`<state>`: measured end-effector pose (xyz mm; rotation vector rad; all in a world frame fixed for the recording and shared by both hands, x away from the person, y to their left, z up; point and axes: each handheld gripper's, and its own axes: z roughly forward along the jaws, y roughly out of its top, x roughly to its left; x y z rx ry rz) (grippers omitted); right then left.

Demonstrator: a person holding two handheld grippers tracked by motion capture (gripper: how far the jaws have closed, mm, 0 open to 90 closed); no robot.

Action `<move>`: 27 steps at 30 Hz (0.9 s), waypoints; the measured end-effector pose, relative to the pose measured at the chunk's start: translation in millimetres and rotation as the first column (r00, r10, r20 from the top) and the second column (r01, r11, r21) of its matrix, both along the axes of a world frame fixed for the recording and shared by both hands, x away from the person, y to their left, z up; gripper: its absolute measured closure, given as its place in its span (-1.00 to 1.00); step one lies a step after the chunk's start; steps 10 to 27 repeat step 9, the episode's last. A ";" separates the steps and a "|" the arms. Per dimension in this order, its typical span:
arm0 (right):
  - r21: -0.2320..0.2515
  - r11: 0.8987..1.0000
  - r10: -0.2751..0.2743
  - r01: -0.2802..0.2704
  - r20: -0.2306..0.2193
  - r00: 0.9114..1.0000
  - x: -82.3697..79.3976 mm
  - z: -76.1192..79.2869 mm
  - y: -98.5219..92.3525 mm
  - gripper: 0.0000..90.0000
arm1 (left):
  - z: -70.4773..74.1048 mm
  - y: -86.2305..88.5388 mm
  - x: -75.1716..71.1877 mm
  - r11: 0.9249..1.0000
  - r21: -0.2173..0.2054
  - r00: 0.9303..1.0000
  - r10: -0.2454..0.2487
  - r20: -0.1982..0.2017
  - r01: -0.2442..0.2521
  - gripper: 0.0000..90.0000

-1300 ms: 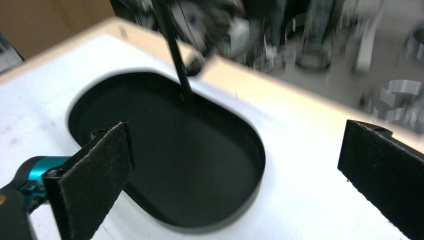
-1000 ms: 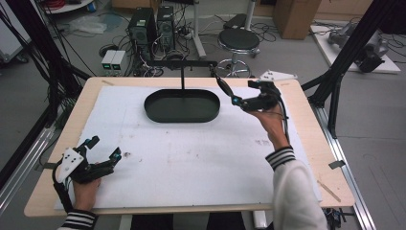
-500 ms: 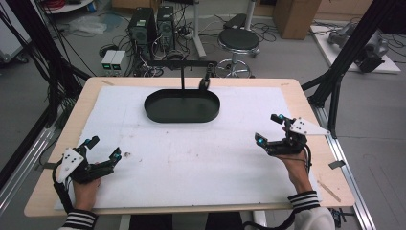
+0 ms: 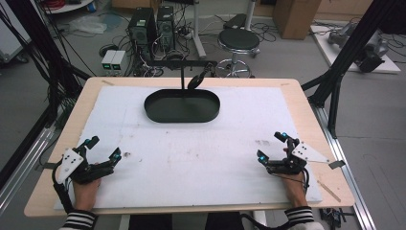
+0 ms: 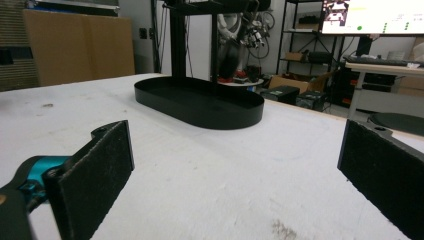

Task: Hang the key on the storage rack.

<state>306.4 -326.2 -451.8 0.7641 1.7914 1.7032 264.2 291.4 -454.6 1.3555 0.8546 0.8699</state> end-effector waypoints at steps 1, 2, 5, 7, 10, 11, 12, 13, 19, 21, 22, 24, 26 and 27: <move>0.003 1.000 -0.013 0.013 0.017 1.000 -0.8 -0.1 -0.4 -0.99 | 0.0 0.2 0.0 1.000 0.001 1.000 0.000 0.002 0.000 -0.79; 0.018 1.000 -0.015 0.015 0.019 1.000 -1.9 -0.7 -1.1 -0.99 | 0.0 0.3 0.0 1.000 0.002 1.000 0.001 -0.001 -0.001 -0.79; 0.030 0.999 -0.014 0.013 0.025 1.000 -3.3 -1.7 -1.9 -0.99 | 0.0 0.2 -0.1 1.000 0.002 1.000 0.001 -0.001 -0.001 -0.79; 0.019 1.000 -0.012 0.011 0.025 1.000 -3.1 -1.6 -1.8 -0.99 | -0.1 0.1 -0.1 1.000 0.002 1.000 -0.001 0.003 0.001 -0.79; 0.019 1.000 -0.012 0.012 0.025 1.000 -3.1 -1.6 -1.8 -0.99 | -0.1 0.1 -0.4 1.000 0.000 1.000 -0.002 0.006 0.002 -0.79; 0.019 1.000 -0.012 0.012 0.025 1.000 -3.1 -1.6 -1.8 -0.99 | -0.1 0.1 -0.4 1.000 0.000 1.000 -0.002 0.006 0.002 -0.79; 0.019 1.000 -0.012 0.012 0.025 1.000 -3.1 -1.6 -1.8 -0.99 | -0.1 0.1 -0.4 1.000 0.000 1.000 -0.002 0.006 0.002 -0.79; 0.019 1.000 -0.012 0.012 0.025 1.000 -3.1 -1.6 -1.8 -0.99 | -0.1 0.1 -0.4 1.000 0.000 1.000 -0.002 0.006 0.002 -0.79; 0.019 1.000 -0.012 0.012 0.025 1.000 -3.1 -1.6 -1.8 -0.99 | -0.1 0.1 -0.4 1.000 0.000 1.000 -0.002 0.006 0.002 -0.79; 0.019 1.000 -0.012 0.012 0.025 1.000 -3.1 -1.6 -1.8 -0.99 | -0.1 0.1 -0.4 1.000 0.000 1.000 -0.002 0.006 0.002 -0.79; 0.019 1.000 -0.012 0.012 0.025 1.000 -3.1 -1.6 -1.8 -0.99 | -0.1 0.1 -0.4 1.000 0.000 1.000 -0.002 0.006 0.002 -0.79; 0.019 1.000 -0.012 0.012 0.025 1.000 -3.1 -1.6 -1.8 -0.99 | -0.1 0.1 -0.4 1.000 0.000 1.000 -0.002 0.006 0.002 -0.79; 0.019 1.000 -0.012 0.012 0.025 1.000 -3.1 -1.6 -1.8 -0.99 | -0.1 0.1 -0.4 1.000 0.000 1.000 -0.002 0.006 0.002 -0.79; 0.019 1.000 -0.012 0.012 0.025 1.000 -3.1 -1.6 -1.8 -0.99 | -0.1 0.1 -0.4 1.000 0.000 1.000 -0.002 0.006 0.002 -0.79</move>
